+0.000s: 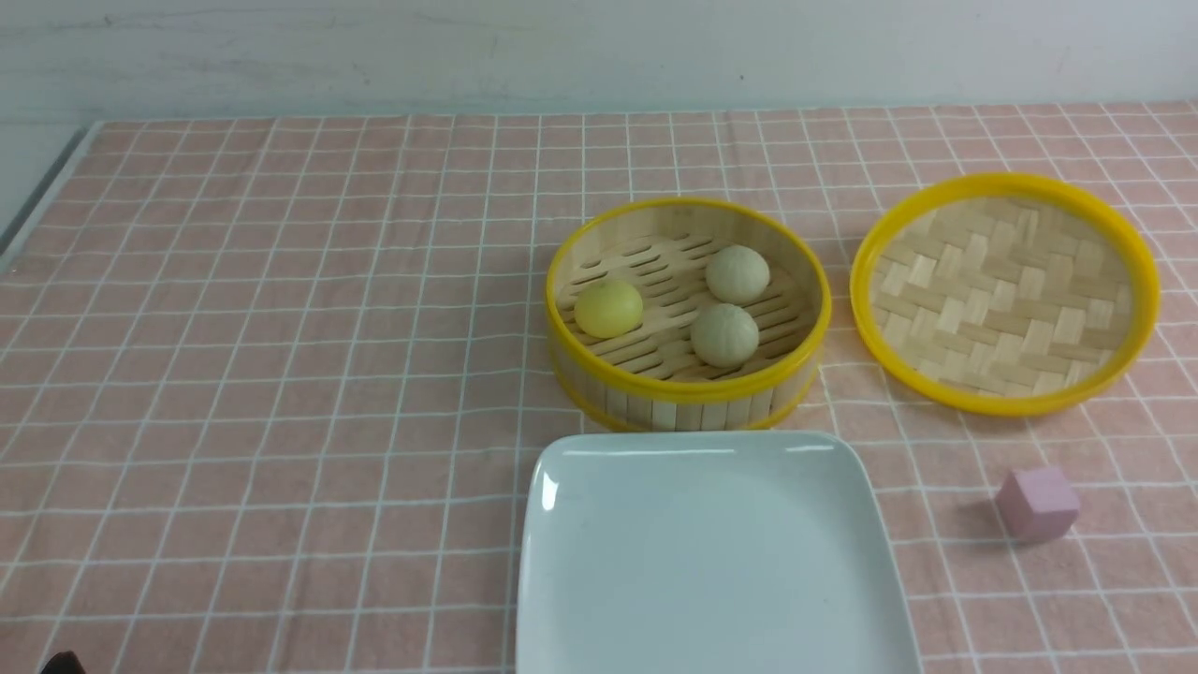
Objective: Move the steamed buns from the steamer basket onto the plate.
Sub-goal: Use the right arm to grab the steamed stuffed bun that is closest to it
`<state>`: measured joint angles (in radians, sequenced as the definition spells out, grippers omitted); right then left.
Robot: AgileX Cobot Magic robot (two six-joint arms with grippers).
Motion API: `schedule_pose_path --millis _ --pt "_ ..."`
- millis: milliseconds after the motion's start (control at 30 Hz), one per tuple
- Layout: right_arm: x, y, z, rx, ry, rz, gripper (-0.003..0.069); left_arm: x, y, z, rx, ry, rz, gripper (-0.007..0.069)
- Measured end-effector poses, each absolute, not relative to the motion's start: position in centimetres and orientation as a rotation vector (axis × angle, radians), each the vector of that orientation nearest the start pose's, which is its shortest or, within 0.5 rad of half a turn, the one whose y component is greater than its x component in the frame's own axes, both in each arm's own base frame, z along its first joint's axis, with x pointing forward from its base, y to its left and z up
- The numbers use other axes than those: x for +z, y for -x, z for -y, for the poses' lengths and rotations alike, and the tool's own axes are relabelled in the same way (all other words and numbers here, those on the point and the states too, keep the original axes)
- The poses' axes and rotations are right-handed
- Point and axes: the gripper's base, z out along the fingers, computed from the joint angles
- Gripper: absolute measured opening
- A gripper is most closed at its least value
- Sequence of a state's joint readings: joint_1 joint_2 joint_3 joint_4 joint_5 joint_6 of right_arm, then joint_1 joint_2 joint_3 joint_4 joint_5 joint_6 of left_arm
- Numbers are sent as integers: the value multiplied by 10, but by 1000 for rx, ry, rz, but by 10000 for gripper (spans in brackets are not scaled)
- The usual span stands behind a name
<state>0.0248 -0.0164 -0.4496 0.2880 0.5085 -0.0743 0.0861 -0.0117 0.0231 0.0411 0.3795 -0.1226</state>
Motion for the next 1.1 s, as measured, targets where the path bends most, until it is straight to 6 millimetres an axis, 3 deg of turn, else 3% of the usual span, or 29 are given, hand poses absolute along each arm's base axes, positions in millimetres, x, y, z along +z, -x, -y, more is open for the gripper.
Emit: schedule_pose_path --millis 433,667,933,1100 --pt "317 -7 -19 450 -59 -1478 239 172 -52 -6 15 170 -1866 438" --pt "310 -4 -29 578 -27 -1567 239 174 -53 -6 27 157 -1829 438" --pt "308 -5 -44 644 186 -1632 239 191 -56 -2 -277 384 -1606 438" --pt "311 -23 -51 689 263 -1729 239 199 -57 -3 -400 491 -1491 438"
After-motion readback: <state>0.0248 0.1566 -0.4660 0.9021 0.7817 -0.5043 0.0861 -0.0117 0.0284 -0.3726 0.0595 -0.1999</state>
